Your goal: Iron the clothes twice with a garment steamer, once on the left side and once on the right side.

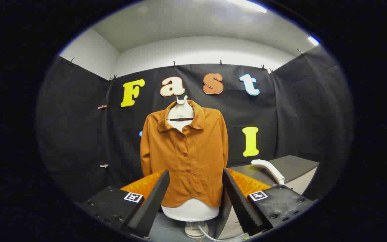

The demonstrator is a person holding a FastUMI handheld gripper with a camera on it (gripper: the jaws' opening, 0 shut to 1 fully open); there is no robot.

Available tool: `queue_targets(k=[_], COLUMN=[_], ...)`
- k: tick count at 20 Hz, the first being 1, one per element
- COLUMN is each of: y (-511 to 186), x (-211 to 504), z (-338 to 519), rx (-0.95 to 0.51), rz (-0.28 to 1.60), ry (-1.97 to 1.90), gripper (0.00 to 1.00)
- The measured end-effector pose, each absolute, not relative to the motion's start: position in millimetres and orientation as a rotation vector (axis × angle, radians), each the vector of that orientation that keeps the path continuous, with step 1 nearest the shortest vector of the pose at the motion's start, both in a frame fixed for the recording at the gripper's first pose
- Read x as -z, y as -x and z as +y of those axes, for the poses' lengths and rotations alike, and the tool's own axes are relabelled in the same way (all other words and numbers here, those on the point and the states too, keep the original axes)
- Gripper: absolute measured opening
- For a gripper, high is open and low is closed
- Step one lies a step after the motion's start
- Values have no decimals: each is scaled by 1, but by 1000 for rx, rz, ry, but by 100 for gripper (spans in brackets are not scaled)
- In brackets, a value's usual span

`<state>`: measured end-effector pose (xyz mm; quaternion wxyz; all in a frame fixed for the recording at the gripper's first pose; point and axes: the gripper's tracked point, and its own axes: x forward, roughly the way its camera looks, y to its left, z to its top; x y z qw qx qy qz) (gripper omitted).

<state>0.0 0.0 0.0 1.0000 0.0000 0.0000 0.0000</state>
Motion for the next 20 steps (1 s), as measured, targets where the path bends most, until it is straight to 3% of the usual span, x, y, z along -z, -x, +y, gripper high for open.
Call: queue_targets(k=[20], y=[-3], x=[0], z=[2], rx=[26], rz=[7], ry=[0], gripper=[99])
